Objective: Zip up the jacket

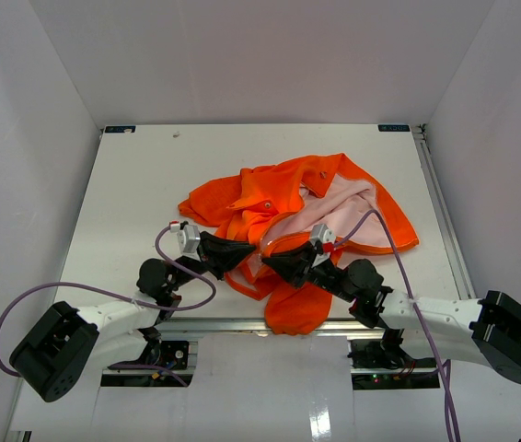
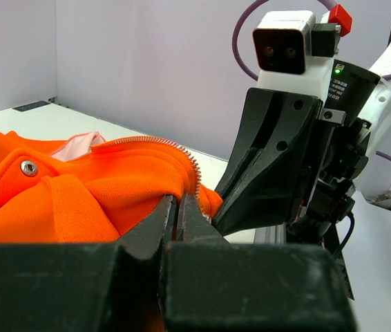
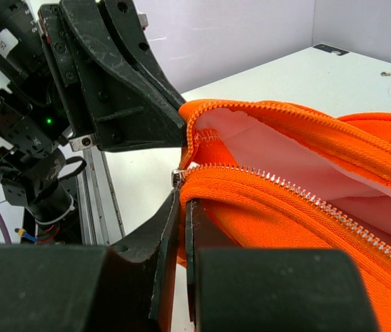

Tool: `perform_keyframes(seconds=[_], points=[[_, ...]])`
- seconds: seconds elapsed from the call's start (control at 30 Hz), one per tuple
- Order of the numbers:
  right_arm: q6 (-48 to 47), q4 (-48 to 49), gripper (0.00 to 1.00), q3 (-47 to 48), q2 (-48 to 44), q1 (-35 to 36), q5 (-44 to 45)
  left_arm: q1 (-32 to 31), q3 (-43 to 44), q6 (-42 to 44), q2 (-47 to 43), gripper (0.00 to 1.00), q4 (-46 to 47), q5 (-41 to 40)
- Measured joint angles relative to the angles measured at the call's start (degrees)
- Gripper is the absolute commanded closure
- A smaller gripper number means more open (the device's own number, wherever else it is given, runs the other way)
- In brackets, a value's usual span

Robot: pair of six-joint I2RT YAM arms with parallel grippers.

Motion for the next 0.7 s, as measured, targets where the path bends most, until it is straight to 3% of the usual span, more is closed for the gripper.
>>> perform_keyframes(seconds=[0.7], points=[[3.81,-1.31,0.92,-0.02,-0.91,-0.23,3.07,-0.61,-0.37,4.03,0.16,1.00,0.35,-0.09]])
